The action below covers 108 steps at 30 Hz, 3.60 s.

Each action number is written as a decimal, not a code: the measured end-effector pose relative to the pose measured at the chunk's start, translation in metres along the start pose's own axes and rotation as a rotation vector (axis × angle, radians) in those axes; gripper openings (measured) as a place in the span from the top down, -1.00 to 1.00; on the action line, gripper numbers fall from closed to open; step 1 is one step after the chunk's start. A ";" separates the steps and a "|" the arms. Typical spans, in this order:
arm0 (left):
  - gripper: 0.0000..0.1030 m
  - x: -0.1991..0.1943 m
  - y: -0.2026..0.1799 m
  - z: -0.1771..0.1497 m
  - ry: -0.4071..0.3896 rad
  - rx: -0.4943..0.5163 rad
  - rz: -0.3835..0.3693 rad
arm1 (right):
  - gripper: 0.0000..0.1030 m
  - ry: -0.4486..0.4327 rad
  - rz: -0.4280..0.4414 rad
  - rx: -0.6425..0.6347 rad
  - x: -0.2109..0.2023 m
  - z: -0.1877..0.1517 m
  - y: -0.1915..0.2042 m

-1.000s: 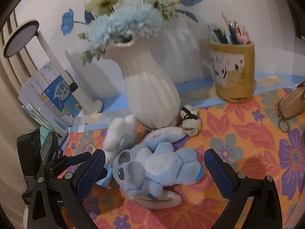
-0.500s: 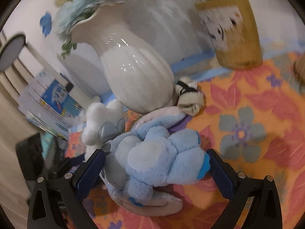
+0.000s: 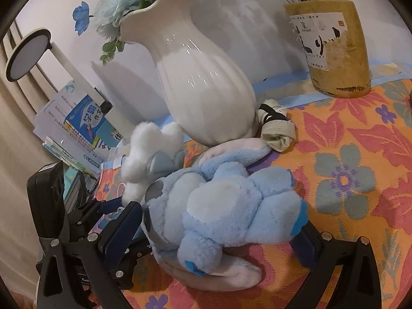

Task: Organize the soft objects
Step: 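Grasp the blue face mask with the left tool while the right tool grasps the blue plush toy, then lift the blue face mask and blue plush toy off the table with both tools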

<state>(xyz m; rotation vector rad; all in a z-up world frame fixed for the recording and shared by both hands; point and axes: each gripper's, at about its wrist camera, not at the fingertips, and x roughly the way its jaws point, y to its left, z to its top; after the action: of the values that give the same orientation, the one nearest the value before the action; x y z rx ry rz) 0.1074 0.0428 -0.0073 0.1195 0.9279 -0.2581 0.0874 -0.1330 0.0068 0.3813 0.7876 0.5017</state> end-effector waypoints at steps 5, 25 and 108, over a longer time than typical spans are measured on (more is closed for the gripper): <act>-0.99 0.000 0.001 0.001 0.000 0.001 0.001 | -1.00 0.013 0.027 -0.031 0.003 -0.001 0.006; 0.23 -0.025 0.025 -0.009 -0.107 -0.108 0.056 | -0.63 -0.042 0.006 -0.071 -0.006 -0.003 0.011; 0.16 -0.043 0.062 -0.019 -0.116 -0.421 0.233 | -1.00 -0.072 -0.069 0.112 -0.075 -0.066 -0.002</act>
<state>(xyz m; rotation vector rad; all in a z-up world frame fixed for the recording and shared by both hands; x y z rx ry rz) 0.0852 0.1134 0.0155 -0.1741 0.8267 0.1473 -0.0064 -0.1679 0.0060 0.4722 0.7586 0.3780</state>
